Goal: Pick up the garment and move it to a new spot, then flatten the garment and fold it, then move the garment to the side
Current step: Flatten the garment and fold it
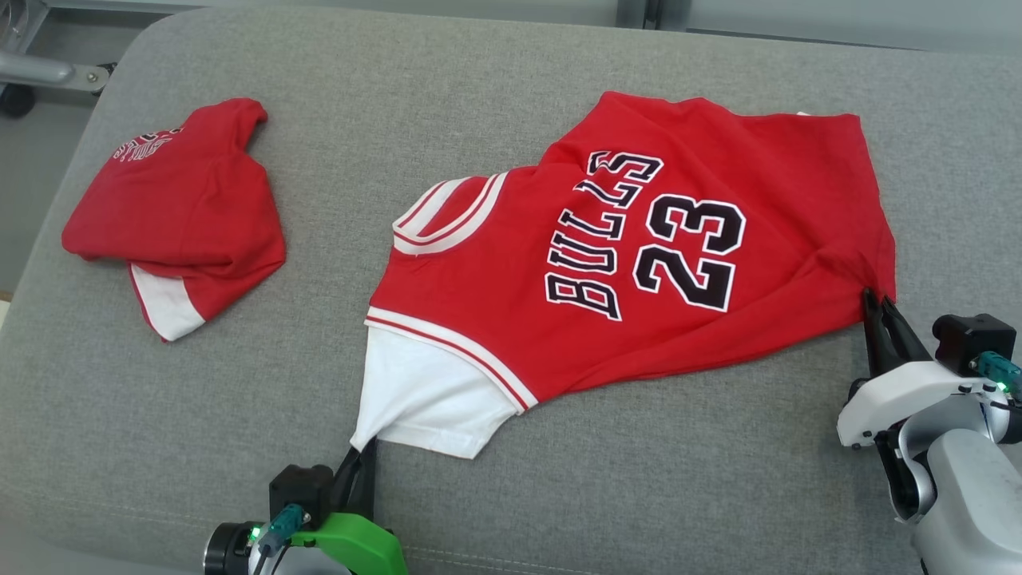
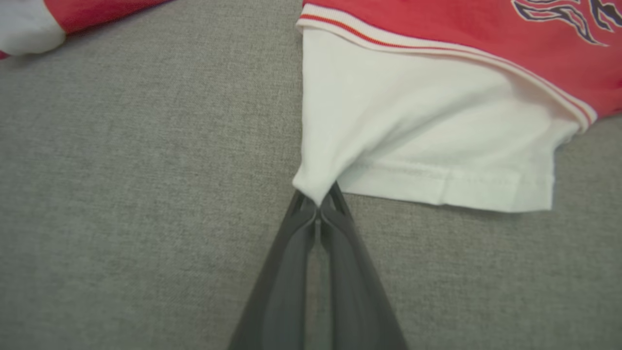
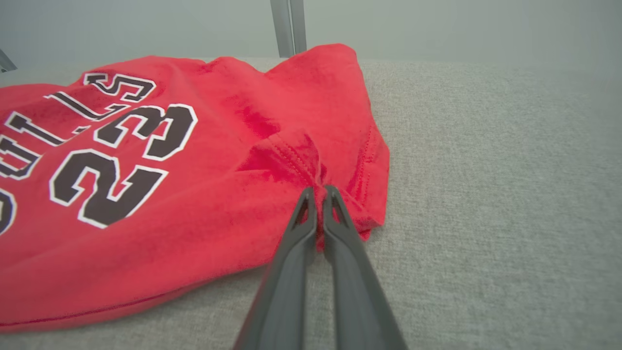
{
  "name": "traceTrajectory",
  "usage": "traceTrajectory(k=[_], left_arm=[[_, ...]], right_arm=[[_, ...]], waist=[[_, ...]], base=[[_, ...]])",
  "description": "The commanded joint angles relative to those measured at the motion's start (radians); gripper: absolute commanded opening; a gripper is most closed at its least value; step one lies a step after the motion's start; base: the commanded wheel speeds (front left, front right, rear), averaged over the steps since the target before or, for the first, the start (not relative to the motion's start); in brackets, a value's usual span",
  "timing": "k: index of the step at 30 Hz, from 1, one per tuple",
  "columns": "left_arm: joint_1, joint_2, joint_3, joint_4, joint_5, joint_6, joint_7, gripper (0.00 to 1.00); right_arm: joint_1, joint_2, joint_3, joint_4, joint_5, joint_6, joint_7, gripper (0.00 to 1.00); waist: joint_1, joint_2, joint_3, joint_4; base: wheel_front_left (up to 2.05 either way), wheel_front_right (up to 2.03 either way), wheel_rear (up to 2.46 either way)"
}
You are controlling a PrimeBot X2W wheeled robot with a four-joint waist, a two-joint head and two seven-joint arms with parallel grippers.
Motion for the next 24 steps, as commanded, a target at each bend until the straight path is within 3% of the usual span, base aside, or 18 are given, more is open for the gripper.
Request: traceTrajectory(k=[1, 6, 8, 12, 17, 24], left_arm=[[0.014, 0.003, 0.010, 0.003, 0.007, -0.005, 0.002, 0.00], [0.010, 0.007, 0.047, -0.040, 0.053, -0.009, 0.001, 0.00], [-0.029, 0.016, 0.081, -0.103, 0.067, -0.024, 0.001, 0.00], [-0.088, 0.036, 0.107, -0.168, 0.087, -0.044, 0.001, 0.00], [-0.275, 0.105, 0.148, -0.233, 0.093, -0.075, 0.001, 0.00], [-0.580, 0.213, 0.122, -0.271, 0.116, -0.102, 0.050, 0.00]], right_arm=[[0.019, 0.004, -0.010, -0.007, 0.009, -0.002, -0.003, 0.00], [0.040, 0.031, -0.042, -0.105, 0.032, -0.002, -0.003, 0.00], [0.045, 0.036, -0.070, -0.195, 0.049, -0.002, -0.003, 0.00], [0.004, 0.026, -0.071, -0.260, 0.059, -0.002, -0.003, 0.00], [-0.138, -0.011, -0.047, -0.289, 0.071, -0.002, -0.003, 0.00], [-0.407, -0.073, 0.015, -0.291, 0.074, -0.002, 0.018, 0.00]], waist=[[0.0000, 0.0000, -0.024, -0.005], [0.0000, 0.0000, -0.081, -0.020], [0.0000, 0.0000, -0.107, -0.029], [0.0000, 0.0000, -0.128, -0.040], [0.0000, 0.0000, -0.145, -0.070], [0.0000, 0.0000, -0.094, -0.112]], base=[[0.00, 0.00, 0.00], [0.00, 0.00, 0.00], [0.00, 0.00, 0.00], [0.00, 0.00, 0.00], [0.00, 0.00, 0.00], [0.00, 0.00, 0.00]])
